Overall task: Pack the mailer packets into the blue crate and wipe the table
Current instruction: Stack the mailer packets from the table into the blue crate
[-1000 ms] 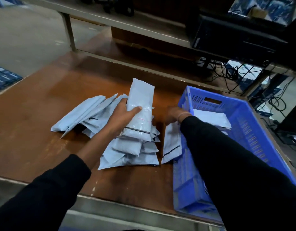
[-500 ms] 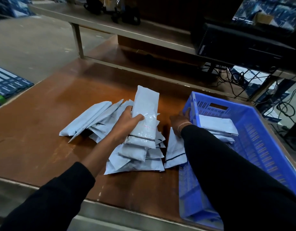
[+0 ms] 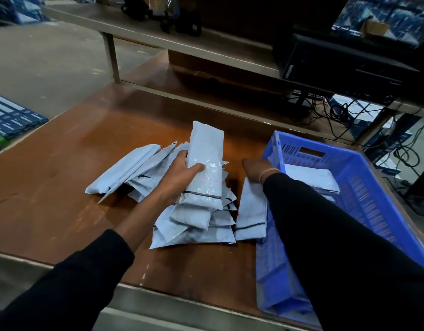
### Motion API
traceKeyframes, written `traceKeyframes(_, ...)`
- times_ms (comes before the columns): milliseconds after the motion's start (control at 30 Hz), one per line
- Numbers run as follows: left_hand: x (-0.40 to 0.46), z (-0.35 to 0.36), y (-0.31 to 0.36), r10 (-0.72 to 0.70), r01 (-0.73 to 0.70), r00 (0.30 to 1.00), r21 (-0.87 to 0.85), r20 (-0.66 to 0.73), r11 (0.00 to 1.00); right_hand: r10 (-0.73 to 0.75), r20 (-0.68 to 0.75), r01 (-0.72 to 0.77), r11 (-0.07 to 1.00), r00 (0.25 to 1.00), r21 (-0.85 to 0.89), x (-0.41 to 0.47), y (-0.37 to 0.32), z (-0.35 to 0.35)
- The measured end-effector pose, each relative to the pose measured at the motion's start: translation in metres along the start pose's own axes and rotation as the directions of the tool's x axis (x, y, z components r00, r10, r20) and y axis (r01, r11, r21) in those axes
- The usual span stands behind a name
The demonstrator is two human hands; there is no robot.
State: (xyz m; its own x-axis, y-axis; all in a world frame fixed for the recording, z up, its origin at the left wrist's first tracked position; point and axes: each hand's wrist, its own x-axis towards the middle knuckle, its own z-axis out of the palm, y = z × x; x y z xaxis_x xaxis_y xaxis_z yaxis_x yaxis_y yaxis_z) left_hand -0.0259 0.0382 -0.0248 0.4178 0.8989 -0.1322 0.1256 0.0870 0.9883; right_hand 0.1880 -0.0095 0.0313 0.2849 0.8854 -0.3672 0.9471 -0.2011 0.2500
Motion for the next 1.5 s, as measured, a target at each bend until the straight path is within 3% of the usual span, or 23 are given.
traceKeyframes(133,0.006,0.001,0.004,0.015,-0.016,1.000,-0.040,-0.019,0.999,0.003,-0.103,0.013,0.987,0.995,0.158,0.016,0.030,-0.023)
traceKeyframes(300,0.013,0.008,0.009,0.038,-0.040,0.999,-0.058,-0.031,0.998,-0.032,-0.022,0.035,0.989,0.999,0.147,0.011,0.040,-0.029)
traceKeyframes(433,0.018,0.010,0.008,0.045,-0.046,0.998,-0.032,-0.032,0.998,-0.134,-0.033,0.137,0.982,0.990,0.132,-0.001,0.041,-0.061)
traceKeyframes(533,0.021,0.013,0.009,0.050,-0.051,0.998,-0.029,-0.037,0.998,-0.247,-0.001,0.239,0.936,0.969,0.260,-0.026,0.053,-0.103)
traceKeyframes(667,0.027,0.016,0.011,0.003,-0.005,1.000,-0.142,-0.016,0.990,-0.450,0.075,0.342,0.767,0.890,0.543,-0.064,0.065,-0.143)
traceKeyframes(833,0.019,0.028,0.021,-0.027,0.052,0.996,-0.294,0.088,0.954,-0.624,-0.103,0.440,0.415,0.775,0.797,-0.074,0.083,-0.159)
traceKeyframes(933,0.009,0.031,0.026,-0.042,0.095,0.987,-0.349,0.156,0.933,-0.598,-0.231,0.386,0.144,0.767,0.911,-0.065,0.090,-0.154)
traceKeyframes(1000,0.001,0.030,0.032,-0.070,0.133,0.981,-0.372,0.180,0.918,-0.539,-0.253,0.332,0.053,0.803,0.942,-0.047,0.094,-0.143)
traceKeyframes(1067,-0.004,0.029,0.036,-0.077,0.202,0.960,-0.475,0.270,0.856,-0.431,-0.230,0.290,0.079,0.873,0.954,-0.026,0.096,-0.127)
traceKeyframes(1167,-0.007,0.025,0.040,-0.041,0.209,0.939,-0.469,0.343,0.858,-0.239,-0.211,0.239,0.097,0.948,0.966,-0.009,0.097,-0.102)
traceKeyframes(1233,-0.013,0.025,0.045,-0.035,0.162,0.934,-0.336,0.354,0.928,-0.140,-0.208,0.218,0.064,0.968,0.974,-0.006,0.098,-0.089)
traceKeyframes(1300,-0.012,0.026,0.048,-0.023,0.053,0.944,-0.084,0.330,0.995,-0.061,-0.213,0.215,0.033,0.975,0.976,-0.003,0.102,-0.079)
traceKeyframes(1367,-0.008,0.028,0.048,0.020,-0.061,0.939,0.107,0.345,0.992,-0.001,-0.213,0.213,0.030,0.977,0.977,-0.002,0.108,-0.071)
traceKeyframes(1433,-0.001,0.032,0.049,0.044,-0.105,0.929,0.150,0.366,0.983,0.042,-0.242,0.238,0.094,0.969,0.967,-0.005,0.115,-0.063)
traceKeyframes(1500,0.003,0.037,0.057,0.094,-0.185,0.915,0.203,0.392,0.961,0.066,-0.304,0.280,0.245,0.950,0.928,-0.009,0.126,-0.056)
